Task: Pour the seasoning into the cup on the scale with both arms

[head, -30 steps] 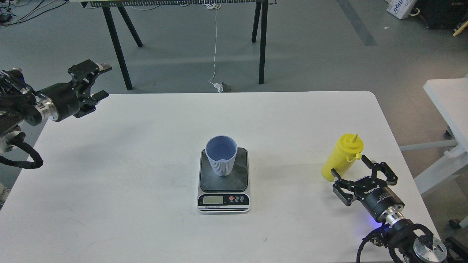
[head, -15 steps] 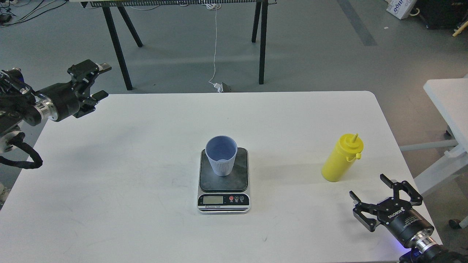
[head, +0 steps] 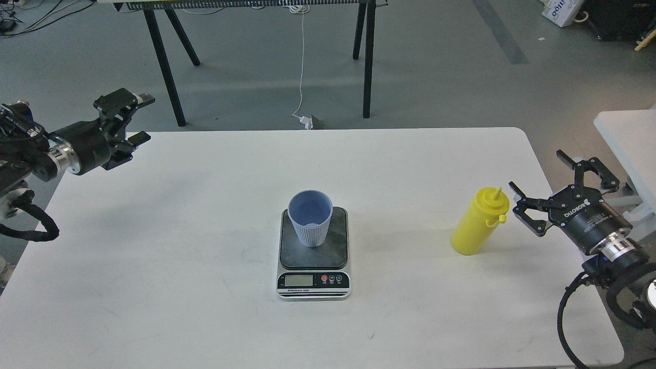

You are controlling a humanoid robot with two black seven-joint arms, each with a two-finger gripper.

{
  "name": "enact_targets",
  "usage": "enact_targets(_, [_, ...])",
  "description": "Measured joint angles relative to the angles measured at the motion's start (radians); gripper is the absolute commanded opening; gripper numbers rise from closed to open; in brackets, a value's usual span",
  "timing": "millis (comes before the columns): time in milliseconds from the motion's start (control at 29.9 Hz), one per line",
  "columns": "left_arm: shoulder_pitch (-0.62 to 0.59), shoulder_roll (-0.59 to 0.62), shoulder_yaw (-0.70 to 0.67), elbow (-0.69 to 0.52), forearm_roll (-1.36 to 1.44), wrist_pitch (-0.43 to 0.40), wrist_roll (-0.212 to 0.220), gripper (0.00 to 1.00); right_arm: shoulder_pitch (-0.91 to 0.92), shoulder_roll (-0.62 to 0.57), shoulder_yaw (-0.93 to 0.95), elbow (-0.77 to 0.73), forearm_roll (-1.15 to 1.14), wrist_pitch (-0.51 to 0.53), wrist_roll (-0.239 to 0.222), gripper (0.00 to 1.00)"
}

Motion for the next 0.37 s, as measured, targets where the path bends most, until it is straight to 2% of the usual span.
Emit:
enact_targets(167, [0.0, 0.005, 0.0, 0.0, -0.003, 0.0, 0.0, 1.0, 0.119, 0.033, -0.039, -0.122, -0.003, 0.0, 0.0, 0.99])
enact_targets(368, [0.0, 0.007, -0.001, 0.0, -0.003, 0.0, 0.0, 1.0, 0.159, 0.065, -0.043, -0.161, -0.004, 0.0, 0.0, 0.99])
